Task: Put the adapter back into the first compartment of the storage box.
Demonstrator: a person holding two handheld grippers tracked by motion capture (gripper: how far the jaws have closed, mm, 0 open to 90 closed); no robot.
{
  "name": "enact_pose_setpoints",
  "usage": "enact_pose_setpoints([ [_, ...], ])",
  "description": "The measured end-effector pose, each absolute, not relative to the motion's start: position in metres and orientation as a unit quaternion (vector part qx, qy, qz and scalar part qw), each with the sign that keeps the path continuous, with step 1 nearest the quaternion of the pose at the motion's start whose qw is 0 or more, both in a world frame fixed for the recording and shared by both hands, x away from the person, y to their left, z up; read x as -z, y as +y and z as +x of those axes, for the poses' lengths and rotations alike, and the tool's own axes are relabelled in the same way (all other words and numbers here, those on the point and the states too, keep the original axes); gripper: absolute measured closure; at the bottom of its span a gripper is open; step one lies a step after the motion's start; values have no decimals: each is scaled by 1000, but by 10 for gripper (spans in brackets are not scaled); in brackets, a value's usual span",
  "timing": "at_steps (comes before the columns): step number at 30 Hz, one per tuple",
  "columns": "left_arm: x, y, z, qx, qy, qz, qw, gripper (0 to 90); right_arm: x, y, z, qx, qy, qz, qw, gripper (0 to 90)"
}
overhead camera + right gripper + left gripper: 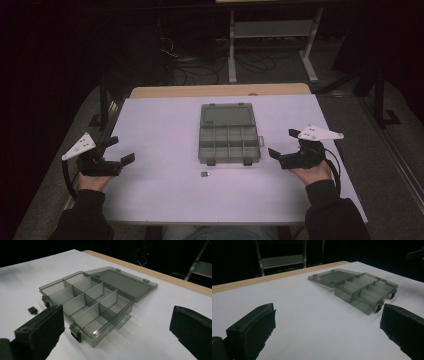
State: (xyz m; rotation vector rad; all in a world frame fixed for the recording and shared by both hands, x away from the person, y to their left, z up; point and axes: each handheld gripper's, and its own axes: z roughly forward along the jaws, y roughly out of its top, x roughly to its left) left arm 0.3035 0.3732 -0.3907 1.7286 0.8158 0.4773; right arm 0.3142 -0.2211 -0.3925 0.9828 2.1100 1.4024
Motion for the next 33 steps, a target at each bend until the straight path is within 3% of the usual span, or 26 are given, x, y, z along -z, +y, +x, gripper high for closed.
enact_pose_setpoints([
  [16, 387, 370, 299, -198, 349, 729, 555, 0, 393, -222, 310, -511, 758, 350, 204, 0],
  [33, 366, 346, 297, -201, 311, 760, 534, 3, 393, -221, 309, -515, 757, 348, 201, 0],
])
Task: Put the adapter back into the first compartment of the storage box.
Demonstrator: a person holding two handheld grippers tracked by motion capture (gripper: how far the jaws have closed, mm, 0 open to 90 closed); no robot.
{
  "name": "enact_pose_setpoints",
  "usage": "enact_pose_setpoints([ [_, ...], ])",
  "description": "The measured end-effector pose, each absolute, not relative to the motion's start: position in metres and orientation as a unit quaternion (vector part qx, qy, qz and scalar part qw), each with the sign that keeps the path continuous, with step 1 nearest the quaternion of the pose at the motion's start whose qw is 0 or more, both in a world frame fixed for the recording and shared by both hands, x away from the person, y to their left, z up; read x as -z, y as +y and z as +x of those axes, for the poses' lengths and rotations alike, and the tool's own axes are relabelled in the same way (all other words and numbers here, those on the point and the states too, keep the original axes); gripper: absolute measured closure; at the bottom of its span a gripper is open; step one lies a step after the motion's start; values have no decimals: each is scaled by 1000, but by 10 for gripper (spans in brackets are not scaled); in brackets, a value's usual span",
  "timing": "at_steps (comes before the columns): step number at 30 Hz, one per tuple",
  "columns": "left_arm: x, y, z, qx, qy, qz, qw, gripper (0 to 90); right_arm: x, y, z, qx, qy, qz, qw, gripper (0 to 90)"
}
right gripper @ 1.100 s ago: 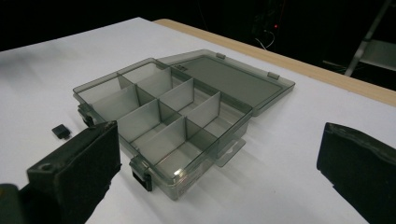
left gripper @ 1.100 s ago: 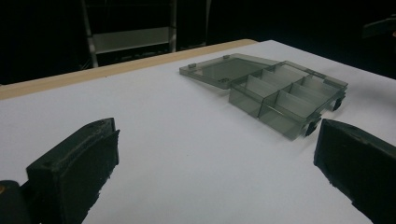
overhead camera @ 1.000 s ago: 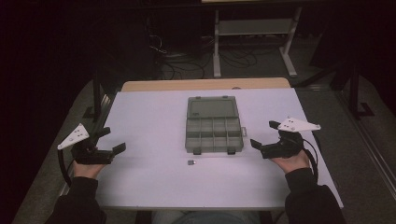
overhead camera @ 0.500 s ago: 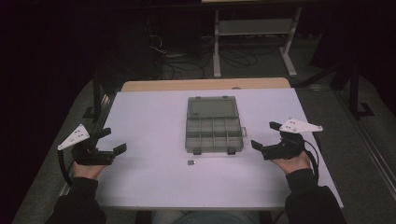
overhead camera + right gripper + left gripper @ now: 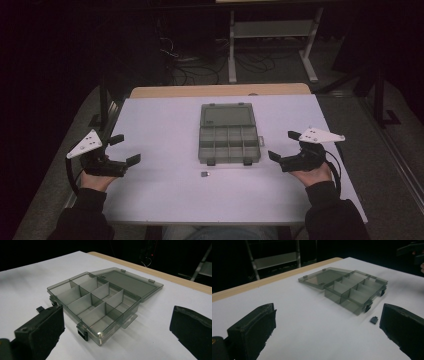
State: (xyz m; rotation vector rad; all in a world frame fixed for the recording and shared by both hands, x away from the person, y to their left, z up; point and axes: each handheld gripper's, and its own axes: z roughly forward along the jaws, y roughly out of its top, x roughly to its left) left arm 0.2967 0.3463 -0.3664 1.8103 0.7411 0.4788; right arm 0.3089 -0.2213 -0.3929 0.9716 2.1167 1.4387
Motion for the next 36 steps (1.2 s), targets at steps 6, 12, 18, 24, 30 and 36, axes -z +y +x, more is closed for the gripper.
enact_pose_setpoints([
  [6, 363, 337, 299, -195, 298, 777, 519, 3, 393, -220, 308, -515, 759, 345, 199, 0],
  [12, 358, 325, 302, -184, 282, 799, 499, 2, 393, -219, 309, -512, 762, 343, 197, 0],
  [18, 357, 316, 304, -175, 272, 806, 495, 2, 394, -218, 309, -512, 763, 342, 196, 0],
  [24, 353, 307, 306, -164, 255, 819, 486, 2, 394, -218, 309, -509, 766, 340, 197, 0],
  [30, 350, 298, 308, -163, 243, 826, 482, 3, 394, -217, 309, -507, 768, 339, 197, 0],
  [36, 349, 291, 309, -160, 237, 831, 478, 3, 394, -217, 309, -506, 768, 338, 198, 0],
])
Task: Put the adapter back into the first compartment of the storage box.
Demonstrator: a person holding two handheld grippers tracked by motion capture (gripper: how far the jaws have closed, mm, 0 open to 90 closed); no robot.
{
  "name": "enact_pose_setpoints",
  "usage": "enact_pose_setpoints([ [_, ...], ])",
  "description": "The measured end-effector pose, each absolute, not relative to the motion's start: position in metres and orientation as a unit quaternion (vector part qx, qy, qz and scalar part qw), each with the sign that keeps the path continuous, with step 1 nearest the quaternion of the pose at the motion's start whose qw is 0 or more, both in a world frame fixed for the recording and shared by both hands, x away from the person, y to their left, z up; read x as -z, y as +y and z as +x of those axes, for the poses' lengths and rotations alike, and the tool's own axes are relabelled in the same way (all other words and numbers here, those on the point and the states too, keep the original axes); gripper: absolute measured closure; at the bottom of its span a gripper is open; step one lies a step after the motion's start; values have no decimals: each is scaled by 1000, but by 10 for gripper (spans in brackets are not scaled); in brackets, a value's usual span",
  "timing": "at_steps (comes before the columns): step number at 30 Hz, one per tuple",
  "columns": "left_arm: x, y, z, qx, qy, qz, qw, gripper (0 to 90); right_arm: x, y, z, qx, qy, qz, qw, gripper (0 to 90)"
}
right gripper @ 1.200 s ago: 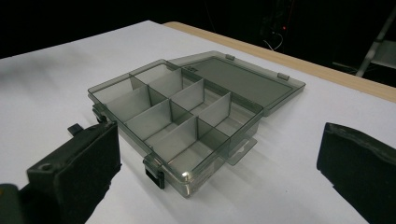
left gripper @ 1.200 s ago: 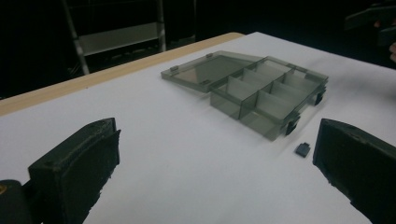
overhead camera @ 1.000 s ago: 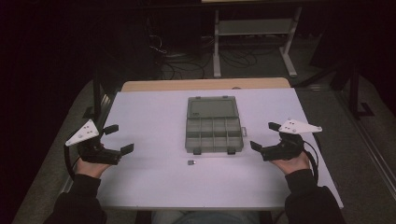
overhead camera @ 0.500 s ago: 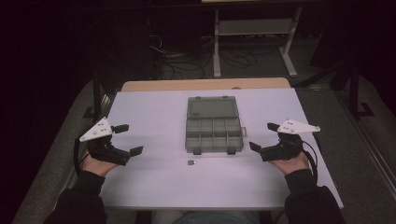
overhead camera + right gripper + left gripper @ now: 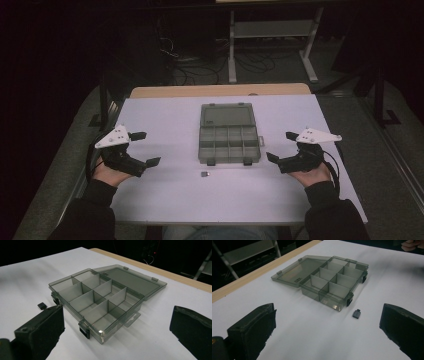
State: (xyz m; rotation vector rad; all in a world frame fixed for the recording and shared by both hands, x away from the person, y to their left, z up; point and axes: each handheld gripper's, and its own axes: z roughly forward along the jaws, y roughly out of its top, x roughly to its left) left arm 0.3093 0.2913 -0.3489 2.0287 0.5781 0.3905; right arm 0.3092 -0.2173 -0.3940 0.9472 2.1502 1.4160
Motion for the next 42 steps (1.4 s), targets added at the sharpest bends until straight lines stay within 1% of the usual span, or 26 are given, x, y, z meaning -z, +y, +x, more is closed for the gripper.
enact_pose_setpoints([
  [23, 347, 262, 314, -141, 204, 854, 458, 3, 395, -216, 310, -499, 775, 335, 194, 0],
  [38, 353, 242, 316, -123, 185, 869, 441, 3, 396, -215, 311, -495, 778, 334, 192, 0],
  [42, 359, 231, 313, -120, 167, 884, 419, 3, 396, -215, 311, -495, 779, 334, 192, 0],
])
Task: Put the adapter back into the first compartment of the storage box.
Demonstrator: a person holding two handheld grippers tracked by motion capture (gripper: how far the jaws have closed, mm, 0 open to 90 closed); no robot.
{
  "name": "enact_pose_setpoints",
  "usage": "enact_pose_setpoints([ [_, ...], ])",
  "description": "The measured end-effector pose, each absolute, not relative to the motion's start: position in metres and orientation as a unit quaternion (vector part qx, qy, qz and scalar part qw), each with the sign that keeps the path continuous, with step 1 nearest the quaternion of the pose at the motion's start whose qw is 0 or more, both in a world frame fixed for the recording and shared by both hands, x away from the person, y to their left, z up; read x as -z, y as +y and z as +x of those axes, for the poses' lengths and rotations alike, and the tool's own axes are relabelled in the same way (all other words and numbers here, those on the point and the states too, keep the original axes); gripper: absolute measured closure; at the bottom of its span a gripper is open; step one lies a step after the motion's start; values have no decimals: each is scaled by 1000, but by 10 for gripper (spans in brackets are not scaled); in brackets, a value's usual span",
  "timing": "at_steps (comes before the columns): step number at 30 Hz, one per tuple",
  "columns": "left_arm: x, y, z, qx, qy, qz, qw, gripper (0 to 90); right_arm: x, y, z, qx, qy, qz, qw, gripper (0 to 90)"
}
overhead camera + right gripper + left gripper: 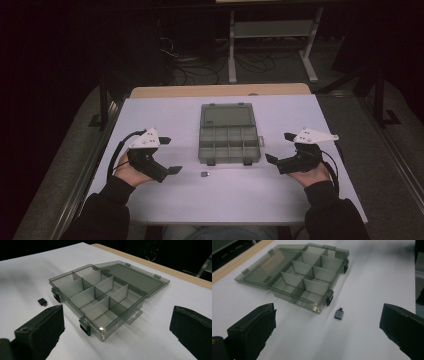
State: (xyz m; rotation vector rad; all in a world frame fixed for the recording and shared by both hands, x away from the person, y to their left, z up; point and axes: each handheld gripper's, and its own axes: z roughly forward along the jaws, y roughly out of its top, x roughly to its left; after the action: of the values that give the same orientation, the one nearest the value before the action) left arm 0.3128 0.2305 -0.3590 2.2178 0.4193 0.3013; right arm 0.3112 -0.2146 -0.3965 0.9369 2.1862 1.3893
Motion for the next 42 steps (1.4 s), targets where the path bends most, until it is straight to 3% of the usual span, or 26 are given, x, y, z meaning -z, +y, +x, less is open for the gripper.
enact_pose_setpoints([
  [31, 382, 193, 310, -72, 127, 913, 381, 4, 399, -215, 313, -488, 784, 336, 188, 0],
  [42, 387, 168, 309, -51, 92, 926, 363, 59, 399, -215, 313, -486, 785, 336, 185, 0],
])
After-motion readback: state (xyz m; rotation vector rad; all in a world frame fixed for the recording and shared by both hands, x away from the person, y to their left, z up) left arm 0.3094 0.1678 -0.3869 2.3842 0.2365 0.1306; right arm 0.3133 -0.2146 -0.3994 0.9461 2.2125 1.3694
